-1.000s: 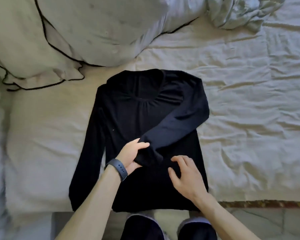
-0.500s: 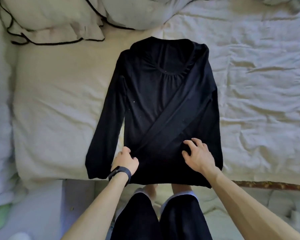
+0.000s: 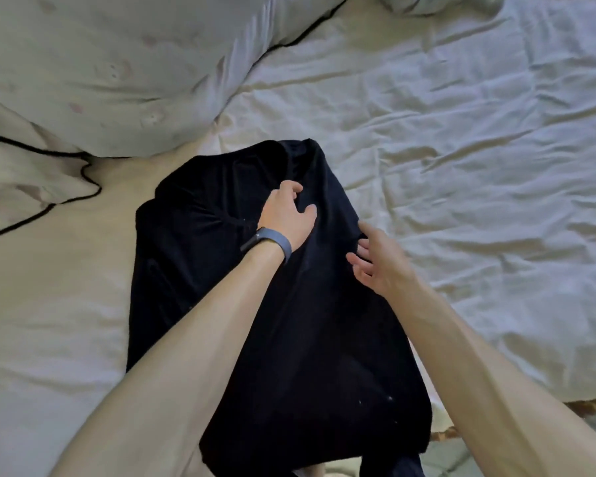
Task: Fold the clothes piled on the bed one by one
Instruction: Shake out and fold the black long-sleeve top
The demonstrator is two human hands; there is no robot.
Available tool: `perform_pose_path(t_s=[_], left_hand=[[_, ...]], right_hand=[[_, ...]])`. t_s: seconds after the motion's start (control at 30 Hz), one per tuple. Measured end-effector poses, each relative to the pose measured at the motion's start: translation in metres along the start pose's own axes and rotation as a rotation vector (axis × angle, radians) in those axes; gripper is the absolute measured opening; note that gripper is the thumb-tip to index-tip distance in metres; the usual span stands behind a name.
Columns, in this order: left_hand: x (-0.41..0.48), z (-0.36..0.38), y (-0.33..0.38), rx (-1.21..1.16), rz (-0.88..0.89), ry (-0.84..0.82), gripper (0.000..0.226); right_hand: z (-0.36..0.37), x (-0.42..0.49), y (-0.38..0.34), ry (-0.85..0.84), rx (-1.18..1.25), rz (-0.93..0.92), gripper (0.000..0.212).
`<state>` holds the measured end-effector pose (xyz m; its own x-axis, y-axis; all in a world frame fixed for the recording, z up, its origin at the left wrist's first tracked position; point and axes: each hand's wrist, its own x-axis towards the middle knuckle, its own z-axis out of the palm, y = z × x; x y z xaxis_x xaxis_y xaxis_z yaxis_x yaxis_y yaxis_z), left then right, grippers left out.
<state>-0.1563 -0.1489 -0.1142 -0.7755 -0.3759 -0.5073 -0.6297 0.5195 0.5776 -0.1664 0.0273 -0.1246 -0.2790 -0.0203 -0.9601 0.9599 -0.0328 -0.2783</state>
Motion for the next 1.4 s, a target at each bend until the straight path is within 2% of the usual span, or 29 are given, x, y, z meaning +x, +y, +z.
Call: perform_pose_path(t_s=[0.1, 0.2, 0.27, 0.37, 0.43, 0.5, 0.57, 0.63, 0.7, 0.77, 0.87, 0.97, 1.07, 1.2, 1.33, 1.4], left_hand=[[0.037, 0.008, 0.021, 0.057, -0.084, -0.018, 0.055], [0.063, 0.005, 0.03, 0.07, -0.224, -0.07, 0.053], [0.076, 0.003, 0.037, -0.096, -0.294, -0.147, 0.04], [0.082, 0.002, 0.048, -0.467, -0.395, -0.194, 0.012], [0.085, 0.002, 0.049, -0.578, -0.461, -0.232, 0.018], [0.088, 0.004, 0.051, -0.601, -0.506, -0.259, 0.02], [0.094, 0.007, 0.053, -0.561, -0.51, -0.266, 0.011], [0.101, 0.009, 0.054, -0.53, -0.513, -0.295, 0.017], [0.109, 0.01, 0.055, -0.483, -0.498, -0.293, 0.023], [0.116, 0.011, 0.056, -0.4, -0.458, -0.234, 0.016], [0.124, 0.009, 0.057, -0.379, -0.441, -0.179, 0.008], [0.129, 0.011, 0.058, -0.418, -0.396, -0.202, 0.014], [0.132, 0.015, 0.063, -0.376, -0.326, -0.23, 0.012], [0.142, 0.021, 0.061, -0.215, -0.293, -0.228, 0.041], [0.142, 0.018, 0.063, 0.004, -0.254, -0.233, 0.066], [0.127, 0.015, 0.063, 0.2, -0.168, -0.144, 0.068]], right_hand=[[0.0, 0.014, -0.013, -0.08, 0.115, 0.095, 0.035], [0.0, 0.017, -0.02, -0.041, 0.236, 0.18, 0.031], [-0.004, 0.018, -0.018, 0.038, 0.377, 0.174, 0.034], [-0.012, 0.013, -0.012, 0.089, 0.551, 0.105, 0.026], [-0.014, 0.007, -0.005, 0.054, 0.622, 0.113, 0.016], [-0.014, 0.003, 0.002, 0.034, 0.588, 0.164, 0.01], [-0.012, 0.001, 0.007, -0.004, 0.466, 0.236, 0.028], [-0.011, 0.002, 0.01, -0.059, 0.353, 0.304, 0.058], [-0.009, 0.002, 0.007, -0.13, 0.306, 0.333, 0.074], [-0.006, 0.004, -0.003, -0.163, 0.34, 0.324, 0.068], [-0.002, 0.008, -0.017, -0.09, 0.517, 0.274, 0.034], [-0.001, 0.013, -0.022, -0.008, 0.681, 0.235, 0.014], [0.0, 0.017, -0.014, 0.015, 0.733, 0.2, 0.012], [0.001, 0.024, -0.004, 0.025, 0.643, 0.133, 0.017], [-0.004, 0.028, -0.002, 0.037, 0.37, 0.02, 0.025], [-0.006, 0.027, 0.001, 0.061, 0.205, -0.076, 0.027]])
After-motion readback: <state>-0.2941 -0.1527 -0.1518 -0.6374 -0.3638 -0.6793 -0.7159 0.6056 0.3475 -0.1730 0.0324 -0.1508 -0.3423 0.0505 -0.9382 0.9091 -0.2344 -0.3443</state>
